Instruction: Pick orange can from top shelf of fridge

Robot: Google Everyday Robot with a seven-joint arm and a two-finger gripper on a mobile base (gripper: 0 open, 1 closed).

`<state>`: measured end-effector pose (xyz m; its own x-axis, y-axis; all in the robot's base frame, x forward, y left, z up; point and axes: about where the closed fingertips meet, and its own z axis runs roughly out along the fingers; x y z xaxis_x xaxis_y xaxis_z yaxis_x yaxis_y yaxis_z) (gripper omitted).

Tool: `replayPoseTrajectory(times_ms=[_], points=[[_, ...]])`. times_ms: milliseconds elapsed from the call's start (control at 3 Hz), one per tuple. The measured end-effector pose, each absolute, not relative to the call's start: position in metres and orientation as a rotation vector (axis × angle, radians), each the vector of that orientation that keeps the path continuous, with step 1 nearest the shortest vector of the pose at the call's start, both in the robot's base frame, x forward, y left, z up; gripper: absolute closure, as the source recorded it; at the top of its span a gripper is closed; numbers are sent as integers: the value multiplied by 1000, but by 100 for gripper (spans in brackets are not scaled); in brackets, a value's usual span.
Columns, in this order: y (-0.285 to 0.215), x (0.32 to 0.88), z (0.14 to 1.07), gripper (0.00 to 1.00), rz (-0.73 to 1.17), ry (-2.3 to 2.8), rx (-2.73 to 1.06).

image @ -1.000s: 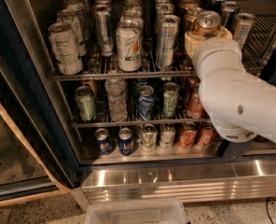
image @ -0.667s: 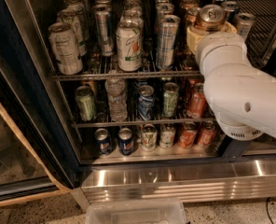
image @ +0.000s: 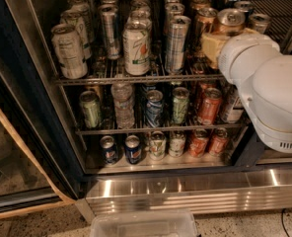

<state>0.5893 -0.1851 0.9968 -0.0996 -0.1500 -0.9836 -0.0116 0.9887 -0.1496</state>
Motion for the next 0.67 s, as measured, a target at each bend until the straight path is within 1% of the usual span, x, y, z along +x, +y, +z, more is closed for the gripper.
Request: replayPoseTrajectory(times_ms=[667], points=[[-184,565,960,100,17,1791,-256]])
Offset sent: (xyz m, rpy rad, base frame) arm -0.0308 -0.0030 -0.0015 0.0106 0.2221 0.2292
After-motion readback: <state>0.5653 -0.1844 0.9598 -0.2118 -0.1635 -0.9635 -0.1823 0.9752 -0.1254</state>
